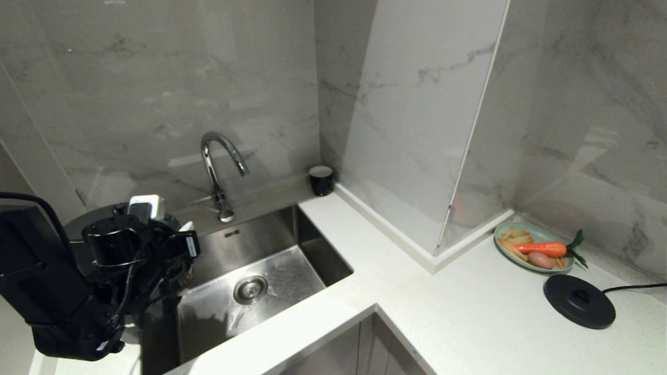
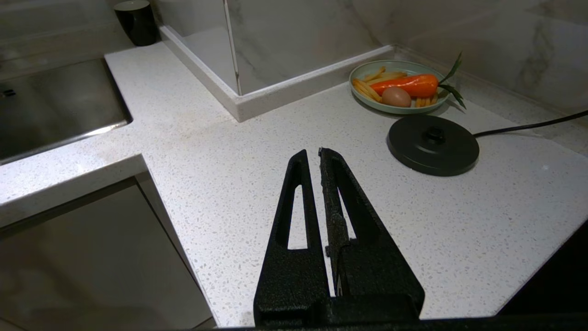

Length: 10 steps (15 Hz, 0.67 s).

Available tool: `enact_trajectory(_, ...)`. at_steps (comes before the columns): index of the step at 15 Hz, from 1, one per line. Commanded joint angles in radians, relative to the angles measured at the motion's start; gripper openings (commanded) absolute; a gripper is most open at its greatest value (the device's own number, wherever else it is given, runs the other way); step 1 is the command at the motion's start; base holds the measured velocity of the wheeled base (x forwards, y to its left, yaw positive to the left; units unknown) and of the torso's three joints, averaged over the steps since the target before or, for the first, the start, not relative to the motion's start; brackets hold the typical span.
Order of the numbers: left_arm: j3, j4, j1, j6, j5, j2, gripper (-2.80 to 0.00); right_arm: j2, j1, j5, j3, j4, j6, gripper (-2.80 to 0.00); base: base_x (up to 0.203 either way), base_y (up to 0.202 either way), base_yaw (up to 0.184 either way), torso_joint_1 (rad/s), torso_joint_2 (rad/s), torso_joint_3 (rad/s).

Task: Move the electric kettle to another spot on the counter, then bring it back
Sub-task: Place it on the power base

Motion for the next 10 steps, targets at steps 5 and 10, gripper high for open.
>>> enact_trajectory(5, 0.02, 0.009, -0.06, 0.02, -0.007, -0.043, -2.8, 0.0, 0.0, -0.001, 0.0, 0.0, -0.001, -2.8, 0.0, 0.0, 0.0, 0.0, 0.0, 0.0)
enact_trajectory(10, 0.01, 0.012, -0.098, 0.021, -0.005, -0.061, -2.8, 0.0, 0.0, -0.001, 0.0, 0.0, 0.0, -2.8, 0.0, 0.0, 0.0, 0.0, 0.0, 0.0)
